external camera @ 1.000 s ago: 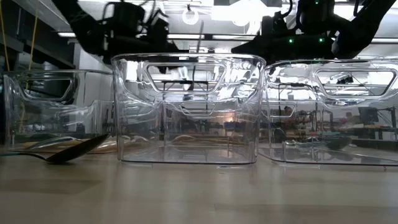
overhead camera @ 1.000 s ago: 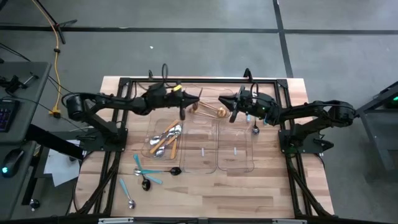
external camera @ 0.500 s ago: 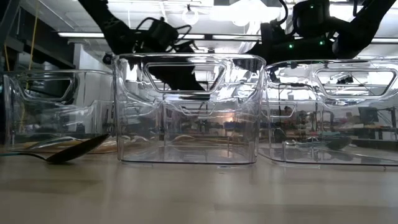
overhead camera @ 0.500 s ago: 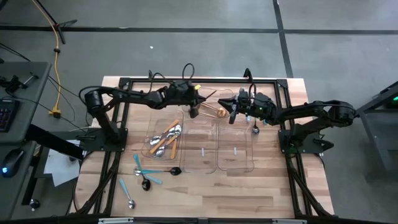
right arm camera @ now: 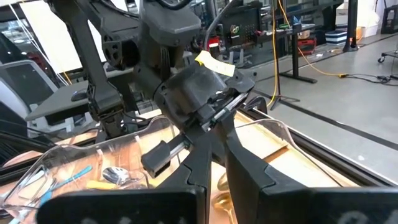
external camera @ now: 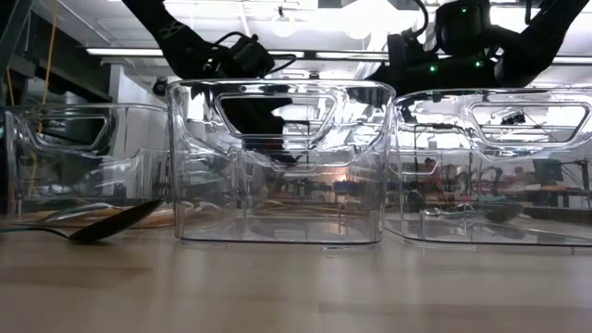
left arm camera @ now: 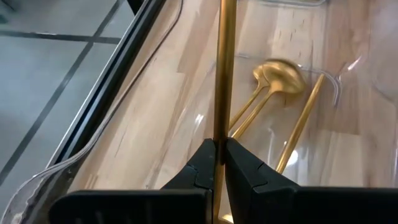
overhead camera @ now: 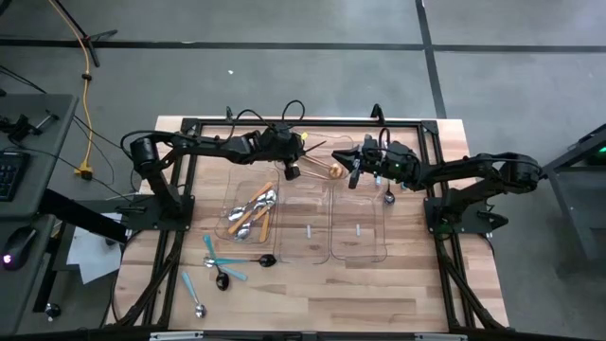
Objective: Sort silverware by color (type)
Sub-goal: Put the gold spoon into the top transparent bin, then put the blue spoon into the right transparent bin
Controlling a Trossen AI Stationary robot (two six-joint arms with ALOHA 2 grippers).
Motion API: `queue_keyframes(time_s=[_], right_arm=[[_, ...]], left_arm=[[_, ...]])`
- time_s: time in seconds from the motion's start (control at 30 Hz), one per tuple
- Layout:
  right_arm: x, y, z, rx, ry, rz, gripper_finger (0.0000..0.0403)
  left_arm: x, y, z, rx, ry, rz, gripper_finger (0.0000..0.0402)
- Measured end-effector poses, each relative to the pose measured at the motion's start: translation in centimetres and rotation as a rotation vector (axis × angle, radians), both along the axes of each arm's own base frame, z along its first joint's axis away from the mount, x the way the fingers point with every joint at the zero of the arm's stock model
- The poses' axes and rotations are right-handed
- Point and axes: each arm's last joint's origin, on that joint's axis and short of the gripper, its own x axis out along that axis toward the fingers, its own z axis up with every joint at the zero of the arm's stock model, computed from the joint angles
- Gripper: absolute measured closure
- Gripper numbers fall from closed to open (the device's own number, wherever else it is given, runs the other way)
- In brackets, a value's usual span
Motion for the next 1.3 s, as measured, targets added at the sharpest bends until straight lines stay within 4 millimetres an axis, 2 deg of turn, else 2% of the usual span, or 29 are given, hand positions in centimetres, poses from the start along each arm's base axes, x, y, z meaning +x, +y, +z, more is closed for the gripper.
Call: queue_keyframes(time_s=[0.6, 0.93, 1.3], right_arm=[[0.0, 0.0, 0.06, -0.002, -0.006, 0.0, 0.037], [0.0, 0.0, 0.06, -0.002, -0.006, 0.0, 0.037], [0.0, 0.0, 0.06, -0.002, -0.006, 0.0, 0.037]], left_arm=[[0.46, -0.74, -0.02, 0.009, -0.011, -0.026, 0.0396], [0.45, -0.75, -0.03, 0.007, -0.01, -0.026, 0.0365], [0.45, -0.75, -0.03, 0.005, -0.01, -0.025, 0.036]])
